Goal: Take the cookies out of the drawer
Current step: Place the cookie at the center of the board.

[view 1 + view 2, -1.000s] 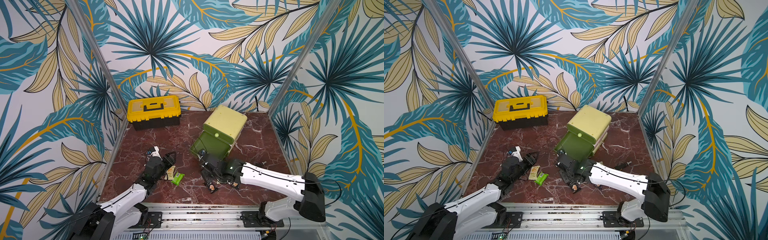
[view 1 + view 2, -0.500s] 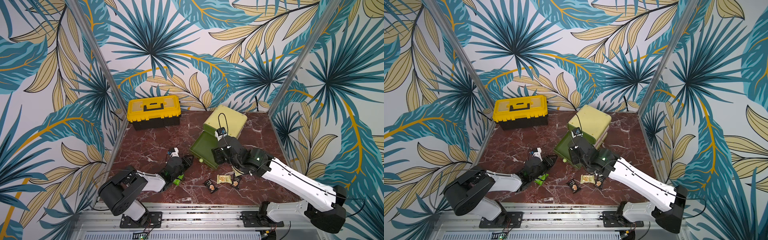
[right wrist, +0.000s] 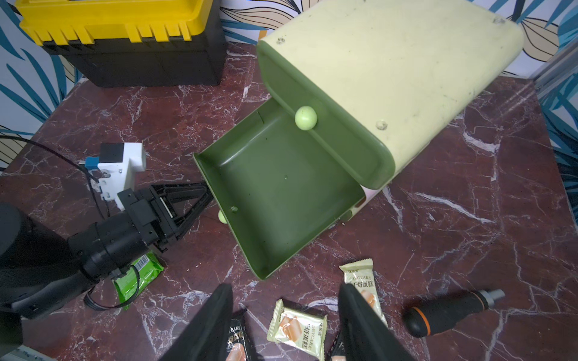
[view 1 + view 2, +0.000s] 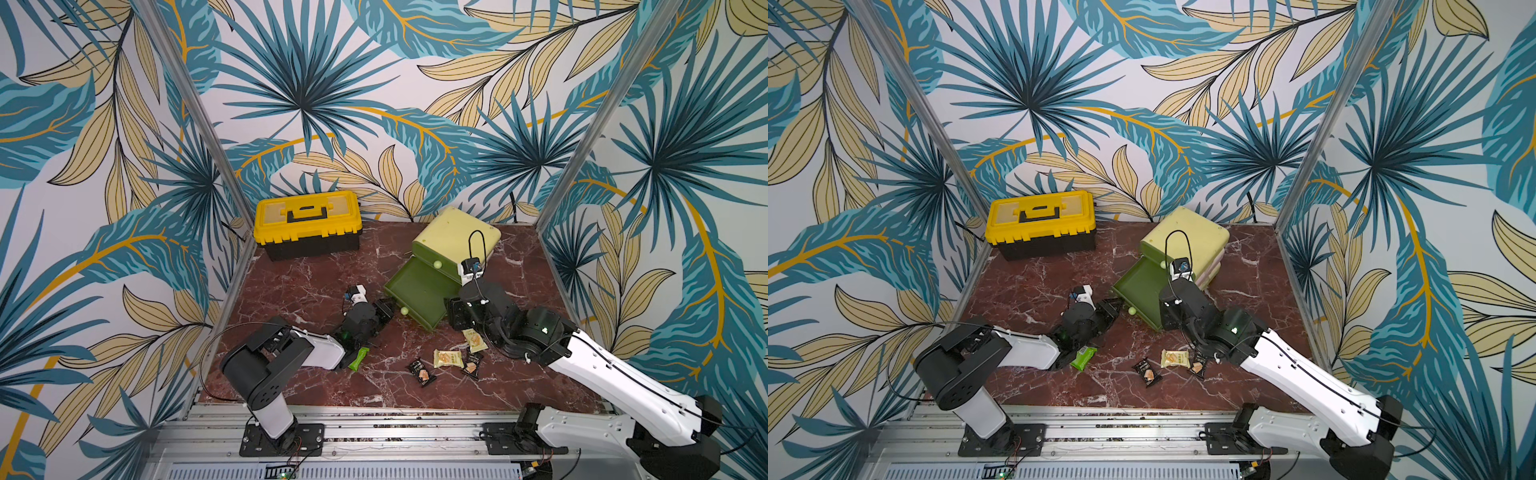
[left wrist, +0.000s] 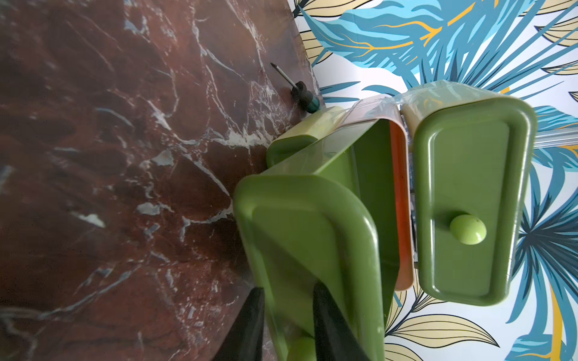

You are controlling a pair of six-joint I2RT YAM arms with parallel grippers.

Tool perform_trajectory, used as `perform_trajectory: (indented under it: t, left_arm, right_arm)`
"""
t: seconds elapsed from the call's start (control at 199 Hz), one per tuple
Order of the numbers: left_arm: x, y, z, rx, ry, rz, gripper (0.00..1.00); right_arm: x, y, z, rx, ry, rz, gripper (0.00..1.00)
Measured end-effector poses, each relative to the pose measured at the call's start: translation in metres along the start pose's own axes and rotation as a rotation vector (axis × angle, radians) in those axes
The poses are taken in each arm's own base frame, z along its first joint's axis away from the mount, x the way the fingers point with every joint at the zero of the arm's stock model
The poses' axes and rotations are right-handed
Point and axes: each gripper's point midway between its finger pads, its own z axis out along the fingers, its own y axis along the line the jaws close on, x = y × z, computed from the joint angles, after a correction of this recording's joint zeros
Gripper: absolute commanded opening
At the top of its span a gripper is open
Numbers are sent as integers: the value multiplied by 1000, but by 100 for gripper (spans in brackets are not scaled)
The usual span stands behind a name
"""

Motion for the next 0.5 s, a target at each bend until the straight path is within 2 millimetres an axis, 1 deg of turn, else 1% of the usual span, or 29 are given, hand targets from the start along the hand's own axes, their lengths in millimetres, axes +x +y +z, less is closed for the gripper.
perform_trajectory:
  t: [0.13,0.256,0.326,0.411,0.456,0.502]
  left_arm:
    - [2,-18,10,39,6,-2,29]
    - [5,-33,13,76,12,-11,29]
    - [9,-37,13,86,21,-17,29]
    - [12,-37,12,87,31,-26,28]
    - [13,-36,13,88,33,-32,28]
    - [14,-35,14,87,36,-38,28]
  right_arm:
    - [-1,-5,-2,9,-5,12,57]
    - [-2,-12,-1,24,-1,47,56]
    - [-2,-25,4,40,21,108,56]
    - [-5,-47,13,82,56,185,57]
    - [-9,-56,16,97,73,215,57]
    - [-18,-64,20,106,87,243,58]
